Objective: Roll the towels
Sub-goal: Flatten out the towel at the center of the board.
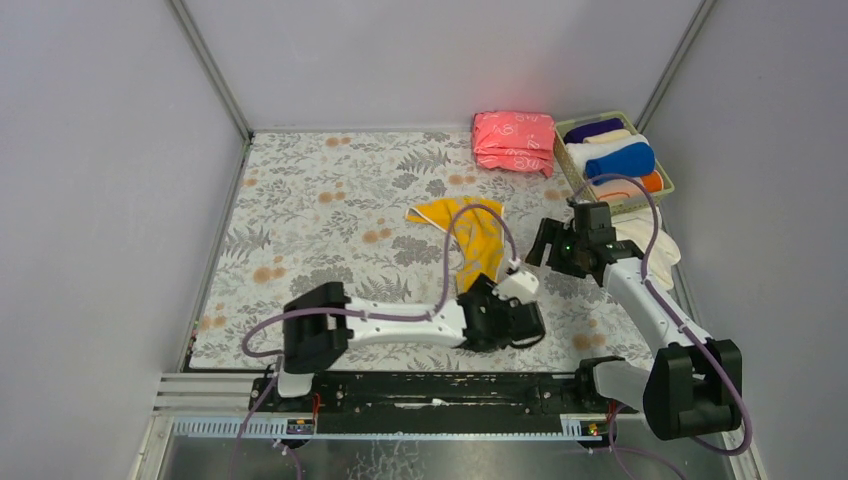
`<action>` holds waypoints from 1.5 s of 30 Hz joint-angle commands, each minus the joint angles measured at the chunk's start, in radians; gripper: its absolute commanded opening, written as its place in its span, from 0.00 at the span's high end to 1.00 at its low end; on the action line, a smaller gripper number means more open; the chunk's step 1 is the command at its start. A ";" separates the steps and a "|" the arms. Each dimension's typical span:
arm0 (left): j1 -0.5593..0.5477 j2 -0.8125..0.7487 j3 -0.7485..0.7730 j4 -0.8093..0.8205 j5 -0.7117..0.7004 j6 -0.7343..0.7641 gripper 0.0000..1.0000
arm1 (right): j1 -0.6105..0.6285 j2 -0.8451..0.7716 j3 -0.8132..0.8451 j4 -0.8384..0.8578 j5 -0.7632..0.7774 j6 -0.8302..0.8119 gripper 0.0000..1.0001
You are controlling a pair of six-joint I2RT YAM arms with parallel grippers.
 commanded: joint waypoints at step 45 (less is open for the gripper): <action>0.329 -0.612 -0.337 -0.065 -0.139 0.100 1.00 | 0.033 0.407 0.210 0.337 -0.202 0.081 0.18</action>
